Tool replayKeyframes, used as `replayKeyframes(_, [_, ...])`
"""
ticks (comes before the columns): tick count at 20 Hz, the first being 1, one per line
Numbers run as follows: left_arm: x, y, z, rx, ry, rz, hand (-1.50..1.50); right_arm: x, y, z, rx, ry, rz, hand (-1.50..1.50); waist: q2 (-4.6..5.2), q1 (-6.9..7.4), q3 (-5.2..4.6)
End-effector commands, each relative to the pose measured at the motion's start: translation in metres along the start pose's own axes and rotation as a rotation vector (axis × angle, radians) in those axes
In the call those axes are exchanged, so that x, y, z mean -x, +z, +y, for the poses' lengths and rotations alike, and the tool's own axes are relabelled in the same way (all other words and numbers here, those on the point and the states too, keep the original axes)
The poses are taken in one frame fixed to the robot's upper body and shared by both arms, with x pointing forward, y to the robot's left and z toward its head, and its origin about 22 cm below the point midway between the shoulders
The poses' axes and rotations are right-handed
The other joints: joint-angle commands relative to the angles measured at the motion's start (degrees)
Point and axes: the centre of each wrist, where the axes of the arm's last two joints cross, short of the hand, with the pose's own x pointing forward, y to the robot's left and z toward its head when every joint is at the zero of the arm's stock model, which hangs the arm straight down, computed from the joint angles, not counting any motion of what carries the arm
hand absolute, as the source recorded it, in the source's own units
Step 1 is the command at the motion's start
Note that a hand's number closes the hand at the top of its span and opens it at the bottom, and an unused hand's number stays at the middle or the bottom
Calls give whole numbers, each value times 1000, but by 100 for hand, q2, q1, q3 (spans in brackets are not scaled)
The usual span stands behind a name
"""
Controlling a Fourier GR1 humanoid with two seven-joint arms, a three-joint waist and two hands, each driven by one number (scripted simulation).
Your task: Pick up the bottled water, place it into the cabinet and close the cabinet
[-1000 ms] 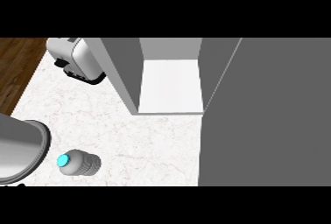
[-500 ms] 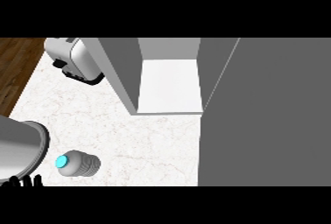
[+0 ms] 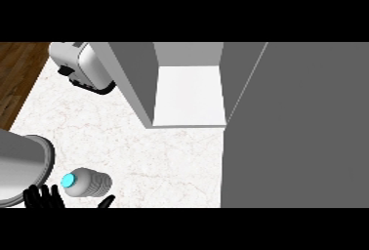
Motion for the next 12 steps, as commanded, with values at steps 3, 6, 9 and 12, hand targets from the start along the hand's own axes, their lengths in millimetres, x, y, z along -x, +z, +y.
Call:
replayKeyframes(3, [48,-7,13,-19,1,4,-150,-34,-5,8,9,15,-78,-150,13,10,-3])
replayKeyframes(6, [54,-17,11,-33,10,4,-150,-35,5,1,-34,14,-81,-150,-3,-38,4])
replayKeyframes(9, [63,-18,17,-53,-25,5,-150,-42,6,5,-4,11,-64,-150,4,-17,5])
replayKeyframes(12, [65,-29,17,-35,-15,-4,-150,-39,-9,5,2,12,-80,-150,29,79,7])
